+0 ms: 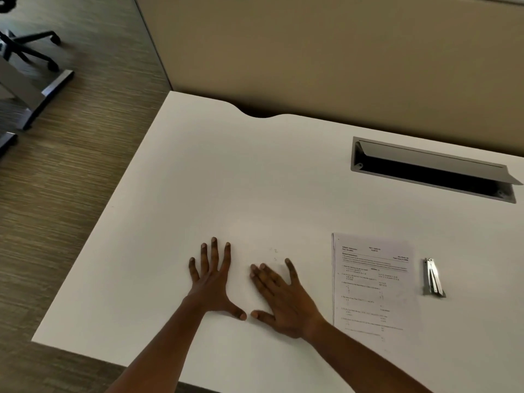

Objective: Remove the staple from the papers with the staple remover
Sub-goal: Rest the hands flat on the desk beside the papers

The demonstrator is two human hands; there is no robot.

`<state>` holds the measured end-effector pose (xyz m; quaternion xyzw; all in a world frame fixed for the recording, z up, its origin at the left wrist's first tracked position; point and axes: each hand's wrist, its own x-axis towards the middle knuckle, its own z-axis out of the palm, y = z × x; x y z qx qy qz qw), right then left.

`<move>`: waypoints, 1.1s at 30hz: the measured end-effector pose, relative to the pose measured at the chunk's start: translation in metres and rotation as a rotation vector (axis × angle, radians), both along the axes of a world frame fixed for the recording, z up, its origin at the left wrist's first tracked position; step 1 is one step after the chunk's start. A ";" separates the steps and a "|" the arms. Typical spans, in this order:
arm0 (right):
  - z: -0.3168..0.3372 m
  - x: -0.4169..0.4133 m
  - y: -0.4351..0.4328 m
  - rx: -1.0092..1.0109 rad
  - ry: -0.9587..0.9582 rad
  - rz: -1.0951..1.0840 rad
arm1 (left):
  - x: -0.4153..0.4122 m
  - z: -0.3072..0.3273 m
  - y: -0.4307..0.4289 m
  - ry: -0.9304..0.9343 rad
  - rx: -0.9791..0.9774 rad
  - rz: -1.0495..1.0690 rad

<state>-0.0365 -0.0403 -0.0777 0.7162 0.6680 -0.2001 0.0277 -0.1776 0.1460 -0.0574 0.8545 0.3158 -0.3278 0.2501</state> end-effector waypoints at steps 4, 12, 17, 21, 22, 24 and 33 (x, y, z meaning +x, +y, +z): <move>-0.010 -0.006 -0.007 0.023 -0.016 0.055 | 0.003 0.000 -0.001 -0.002 -0.003 -0.005; -0.003 0.033 0.017 0.019 -0.143 -0.151 | 0.001 -0.001 -0.001 0.011 0.011 -0.002; -0.008 -0.001 -0.009 0.015 -0.140 -0.680 | 0.001 -0.002 -0.001 0.005 0.014 -0.001; -0.015 -0.028 -0.009 -0.046 -0.121 -0.818 | 0.002 -0.003 -0.001 -0.002 0.014 -0.005; -0.016 -0.030 -0.002 -0.045 -0.116 -0.823 | 0.002 -0.004 -0.001 -0.001 0.016 -0.005; -0.016 -0.030 0.017 -0.044 -0.115 -0.816 | 0.002 -0.004 -0.001 0.006 0.025 -0.004; -0.016 -0.009 0.055 0.041 -0.111 -0.651 | 0.002 -0.007 -0.001 0.003 0.026 -0.001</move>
